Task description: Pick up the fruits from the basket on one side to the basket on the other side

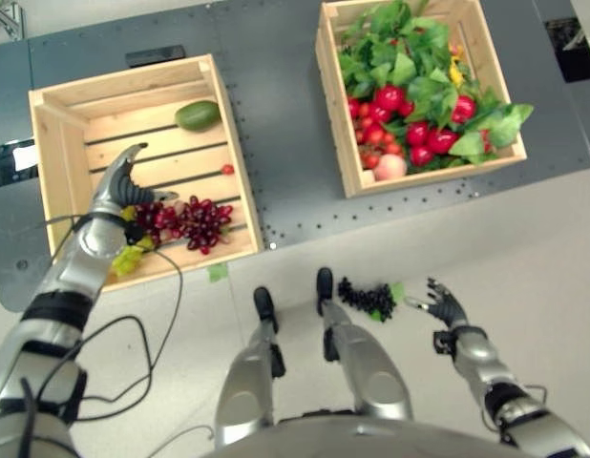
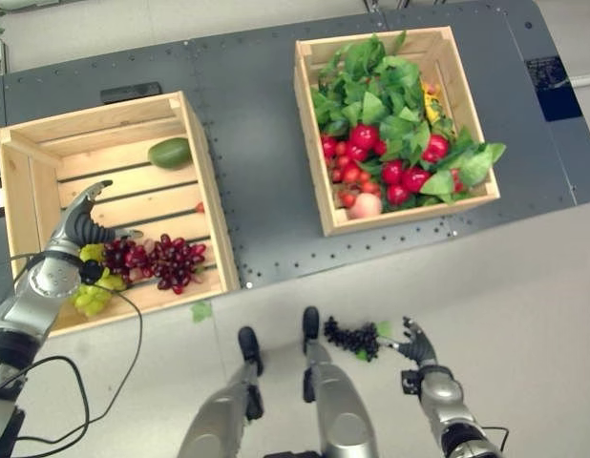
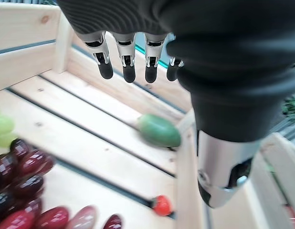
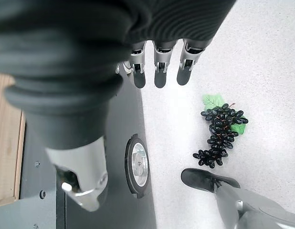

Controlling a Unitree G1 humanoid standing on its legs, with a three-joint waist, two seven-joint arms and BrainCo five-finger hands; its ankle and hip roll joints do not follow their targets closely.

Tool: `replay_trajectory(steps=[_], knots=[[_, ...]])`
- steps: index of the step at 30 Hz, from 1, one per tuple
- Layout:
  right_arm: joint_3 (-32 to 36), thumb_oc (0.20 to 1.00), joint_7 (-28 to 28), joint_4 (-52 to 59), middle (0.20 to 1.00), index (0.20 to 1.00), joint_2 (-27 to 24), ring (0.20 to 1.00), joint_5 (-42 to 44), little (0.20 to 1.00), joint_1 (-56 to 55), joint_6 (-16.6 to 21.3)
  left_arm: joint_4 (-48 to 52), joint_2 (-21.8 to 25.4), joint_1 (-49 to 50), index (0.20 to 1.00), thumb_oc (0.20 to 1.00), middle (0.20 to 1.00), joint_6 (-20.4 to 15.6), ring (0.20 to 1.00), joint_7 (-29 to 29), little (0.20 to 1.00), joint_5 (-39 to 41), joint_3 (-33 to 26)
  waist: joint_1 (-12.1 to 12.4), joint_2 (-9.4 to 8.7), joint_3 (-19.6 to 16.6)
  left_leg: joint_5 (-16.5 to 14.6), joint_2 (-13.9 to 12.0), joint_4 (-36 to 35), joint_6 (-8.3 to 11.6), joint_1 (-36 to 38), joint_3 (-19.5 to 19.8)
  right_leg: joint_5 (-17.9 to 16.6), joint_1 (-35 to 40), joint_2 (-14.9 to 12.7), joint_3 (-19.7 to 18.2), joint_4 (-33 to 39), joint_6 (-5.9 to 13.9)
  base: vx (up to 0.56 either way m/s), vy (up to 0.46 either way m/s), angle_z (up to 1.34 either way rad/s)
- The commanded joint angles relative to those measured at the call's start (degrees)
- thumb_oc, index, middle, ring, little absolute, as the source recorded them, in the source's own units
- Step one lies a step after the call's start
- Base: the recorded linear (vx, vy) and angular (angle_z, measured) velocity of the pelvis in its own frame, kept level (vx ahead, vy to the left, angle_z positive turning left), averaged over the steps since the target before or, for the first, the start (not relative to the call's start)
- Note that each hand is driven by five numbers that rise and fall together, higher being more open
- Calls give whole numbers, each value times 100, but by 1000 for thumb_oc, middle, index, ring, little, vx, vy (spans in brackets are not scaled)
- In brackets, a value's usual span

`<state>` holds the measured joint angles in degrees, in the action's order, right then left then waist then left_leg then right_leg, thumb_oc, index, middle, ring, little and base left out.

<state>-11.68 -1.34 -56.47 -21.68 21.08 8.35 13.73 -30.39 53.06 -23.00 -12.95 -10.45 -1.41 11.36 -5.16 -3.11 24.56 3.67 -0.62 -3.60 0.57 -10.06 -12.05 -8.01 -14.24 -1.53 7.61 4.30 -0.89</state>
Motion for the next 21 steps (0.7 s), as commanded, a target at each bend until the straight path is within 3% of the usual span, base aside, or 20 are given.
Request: replay_trajectory(steps=[1, 4, 11, 21], knots=[[153, 1000, 39, -48, 1000, 1000, -189, 1000, 133, 1000, -277, 151, -72, 324, 0, 1000, 1000, 1000, -155, 1000, 30, 1000, 26, -329, 43, 137, -288, -449, 101, 568, -11, -293, 250, 835, -329, -145, 115, -940, 499, -7, -5, 13], [177, 1000, 52, -18, 1000, 1000, -226, 1000, 149, 1000, -258, 160, 37, 573, 83, 1000, 1000, 1000, -157, 1000, 175, 1000, -343, -209, 58, 161, -258, -460, 101, 597, -14, -300, 265, 848, -329, -158, 133, -962, 495, -7, -4, 11], [193, 1000, 45, 31, 1000, 1000, -262, 1000, 161, 1000, -155, 127, 326, 594, 31, 1000, 1000, 1000, -59, 1000, 509, 1000, -665, 179, 45, 175, -151, -472, 90, 647, -25, -324, 273, 857, -360, -159, 136, -1020, 500, 0, -2, 2], [38, 1000, 51, -5, 1000, 1000, -301, 1000, 258, 1000, 107, 60, -431, 403, -913, 1000, 1000, 1000, 117, 1000, 683, 1000, -1527, 1410, -56, 171, -30, -505, 86, 710, -56, -408, 210, 869, -512, -146, 46, -1130, 522, 1, 2, -1]])
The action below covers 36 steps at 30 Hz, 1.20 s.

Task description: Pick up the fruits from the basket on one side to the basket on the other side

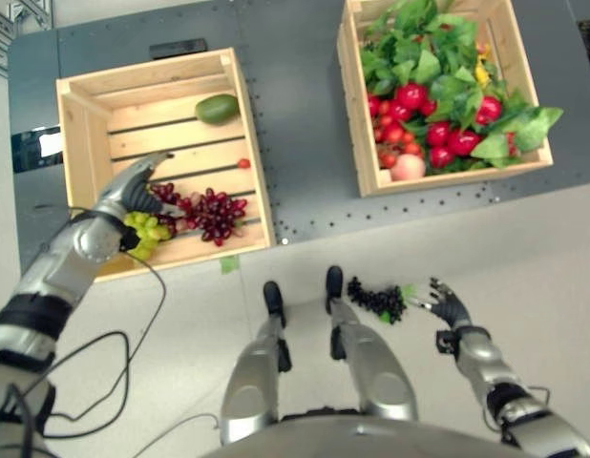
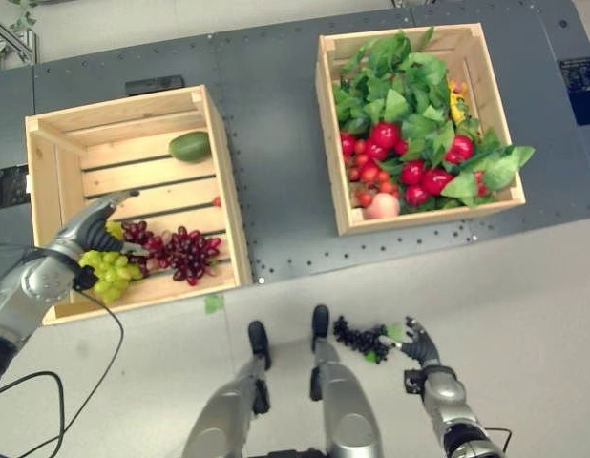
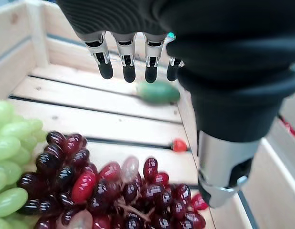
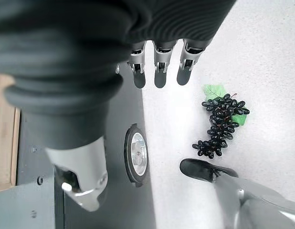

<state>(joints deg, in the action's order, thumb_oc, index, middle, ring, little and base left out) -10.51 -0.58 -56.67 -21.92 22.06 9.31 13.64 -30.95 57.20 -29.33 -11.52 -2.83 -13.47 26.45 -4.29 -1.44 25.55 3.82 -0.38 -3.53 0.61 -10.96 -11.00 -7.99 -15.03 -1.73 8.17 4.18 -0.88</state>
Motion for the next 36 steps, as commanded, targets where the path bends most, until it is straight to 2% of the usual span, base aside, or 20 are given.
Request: replay_trajectory(steps=[1, 19, 28, 36], knots=[[-106, 1000, -26, 7, 1000, 1000, -272, 1000, 171, 1000, 37, 72, -470, -58, -360, 1000, 1000, 1000, -5, 1000, -81, 1000, -389, 18, -156, 4, -117, -523, 59, 712, -63, -330, 93, 868, -445, -122, -19, -1130, 522, 4, 11, -5], [-114, 1000, -93, 171, 1000, 1000, -370, 1000, 301, 1000, 187, 131, -652, -180, -759, 1000, 1000, 1000, 83, 1000, 108, 1000, -872, 682, -242, 52, -24, -565, 60, 766, -73, -393, 50, 896, -579, -83, -92, -1207, 509, 2, 2, -3], [-131, 1000, -18, 112, 1000, 1000, -336, 1000, 338, 1000, 207, 61, -736, -8, -907, 1000, 1000, 1000, 291, 1000, 801, 1000, -923, 955, -236, 50, 18, -618, 60, 865, -87, -445, 53, 883, -610, -82, -93, -1227, 498, 0, 0, 0], [-180, 1000, 46, 182, 1000, 1000, -333, 1000, 420, 1000, 206, 26, -758, 59, -985, 1000, 1000, 1000, 328, 1000, 1009, 1000, -975, 1143, -240, -16, 46, -638, 38, 974, -95, -573, 52, 858, -725, -75, -100, -1280, 492, 0, 0, 0]])
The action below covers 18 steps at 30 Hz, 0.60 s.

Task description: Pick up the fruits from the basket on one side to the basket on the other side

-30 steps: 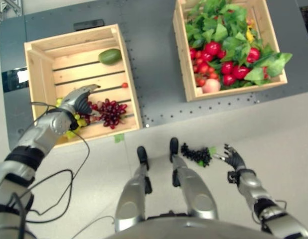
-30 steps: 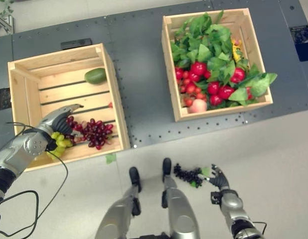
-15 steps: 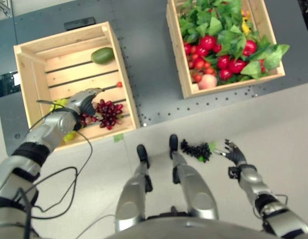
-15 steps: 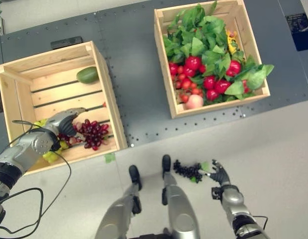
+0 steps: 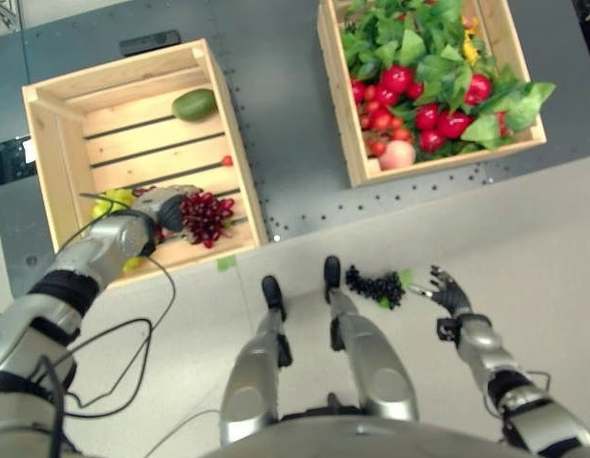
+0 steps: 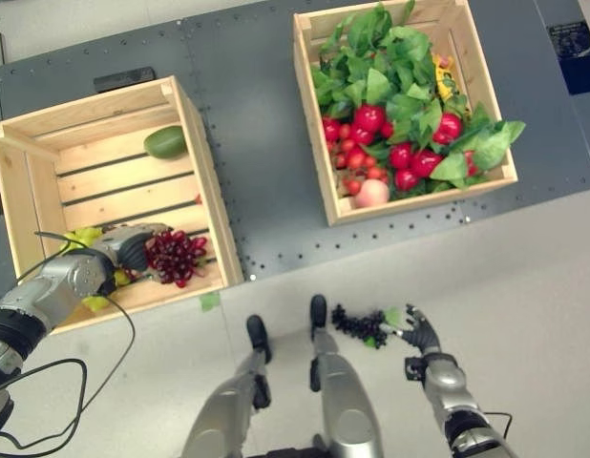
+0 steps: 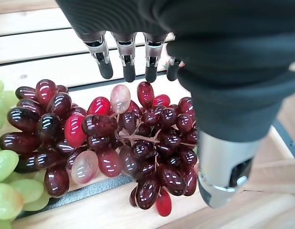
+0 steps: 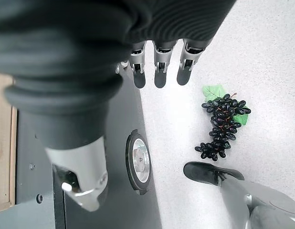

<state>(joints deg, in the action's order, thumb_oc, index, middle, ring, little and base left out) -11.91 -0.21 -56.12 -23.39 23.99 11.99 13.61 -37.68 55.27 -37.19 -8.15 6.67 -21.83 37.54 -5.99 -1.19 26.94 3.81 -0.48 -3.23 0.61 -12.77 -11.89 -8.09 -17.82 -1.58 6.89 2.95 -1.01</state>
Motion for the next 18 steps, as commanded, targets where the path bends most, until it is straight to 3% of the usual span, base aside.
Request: replay_trajectory(steps=[1, 10, 18], knots=[[-47, 1000, 16, 135, 1000, 1000, -184, 1000, 236, 1000, -64, 27, -90, 250, -210, 1000, 1000, 1000, -6, 1000, 71, 1000, -145, 57, -72, -45, -91, -640, 47, 959, -96, -403, 148, 870, -453, -90, 32, -1171, 506, 0, 0, 0], [-58, 1000, 30, 452, 1000, 1000, -188, 1000, 287, 1000, -116, 75, -286, 129, -117, 1000, 1000, 1000, 44, 1000, -38, 1000, -323, 23, -77, -80, -87, -652, 49, 1028, -99, -503, 169, 868, -516, -96, 46, -1187, 493, -2, 0, 0], [-161, 1000, 2, 798, 1000, 1000, -158, 1000, 257, 1000, -83, 123, -1216, -647, -175, 1000, 1000, 1000, 258, 1000, -390, 1000, -604, -102, -119, -190, -44, -624, 31, 1040, -91, -589, 161, 828, -590, -85, 28, -1172, 492, 0, 0, 0]])
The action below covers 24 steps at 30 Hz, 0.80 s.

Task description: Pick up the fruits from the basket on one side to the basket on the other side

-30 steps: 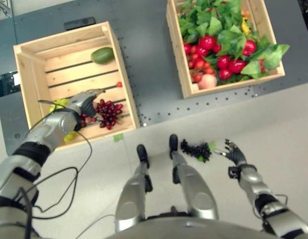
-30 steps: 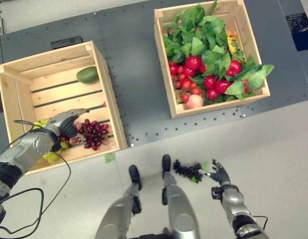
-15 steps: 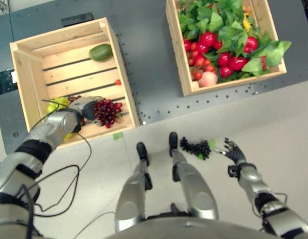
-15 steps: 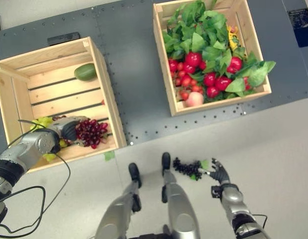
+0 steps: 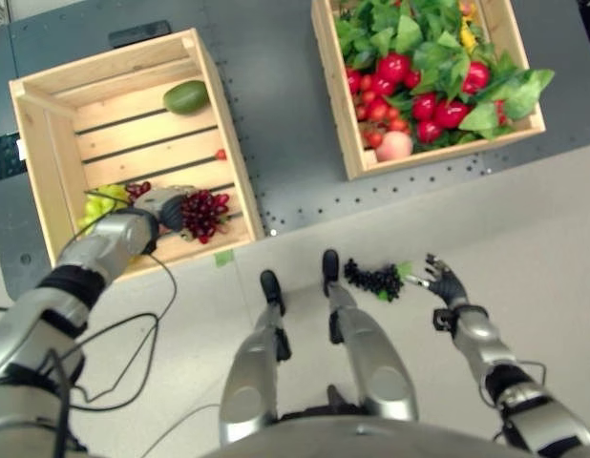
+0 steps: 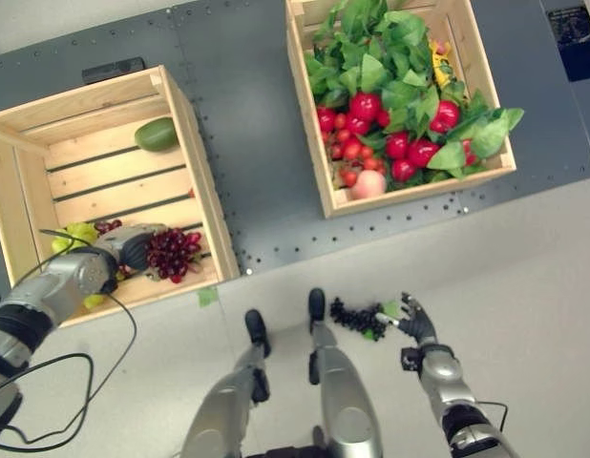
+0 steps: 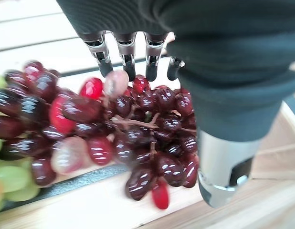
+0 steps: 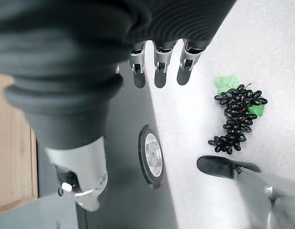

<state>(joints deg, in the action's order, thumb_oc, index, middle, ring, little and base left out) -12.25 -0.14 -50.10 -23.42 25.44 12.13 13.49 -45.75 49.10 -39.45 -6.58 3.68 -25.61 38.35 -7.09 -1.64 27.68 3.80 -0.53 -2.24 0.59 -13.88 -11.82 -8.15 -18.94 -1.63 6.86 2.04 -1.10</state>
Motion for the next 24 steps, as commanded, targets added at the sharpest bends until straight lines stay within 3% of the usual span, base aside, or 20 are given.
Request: replay_trajectory(steps=[1, 9, 10, 11, 12, 24], knots=[[-130, 1000, -10, 243, 1000, 1000, -154, 1000, 113, 1000, -103, 138, -491, -88, 56, 1000, 1000, 1000, 109, 1000, -94, 1000, -257, -181, -11, -152, -116, -623, 34, 949, -88, -490, 153, 831, -488, -79, 30, -1084, 500, 0, 0, 0], [-179, 1000, 24, 735, 1000, 1000, -198, 1000, 134, 1000, -164, 195, -939, -340, -48, 1000, 1000, 1000, 181, 1000, -173, 1000, -404, -159, -51, -247, -80, -603, 17, 992, -79, -598, 148, 806, -583, -63, 4, -1088, 490, -4, -1, 0], [-176, 1000, 35, 771, 1000, 1000, -209, 1000, 134, 1000, -175, 198, -947, -350, -43, 733, 733, 733, 198, 733, -181, 733, -399, -185, -53, -254, -78, -601, 16, 997, -78, -609, 147, 806, -592, -63, 2, -1090, 490, 0, 0, 0], [-194, 1000, 35, 811, 1000, 1000, -220, 1000, 128, 1000, -176, 206, -1039, -385, -63, 551, 551, 551, 206, 551, -226, 551, -411, -190, -58, -269, -75, -597, 15, 997, -79, -617, 148, 803, -599, -61, 0, -1091, 488, 0, 0, 0], [-185, 1000, 35, 909, 1000, 1000, -228, 1000, 138, 1000, -194, 215, -1061, -405, -81, 200, 200, 200, 205, 200, -233, 200, -419, -187, -65, -275, -70, -592, 11, 997, -77, -624, 153, 799, -608, -60, 2, -1093, 487, 0, 0, 0], [-122, 1000, 57, 1268, 1000, 1000, -280, 1000, 179, 1000, -286, 271, -1150, -466, -12, 200, 200, 200, 217, 200, -198, 200, -546, -157, -67, -279, -80, -598, 20, 1023, -80, -656, 179, 819, -630, -63, 16, -1129, 478, 0, 0, 0]])
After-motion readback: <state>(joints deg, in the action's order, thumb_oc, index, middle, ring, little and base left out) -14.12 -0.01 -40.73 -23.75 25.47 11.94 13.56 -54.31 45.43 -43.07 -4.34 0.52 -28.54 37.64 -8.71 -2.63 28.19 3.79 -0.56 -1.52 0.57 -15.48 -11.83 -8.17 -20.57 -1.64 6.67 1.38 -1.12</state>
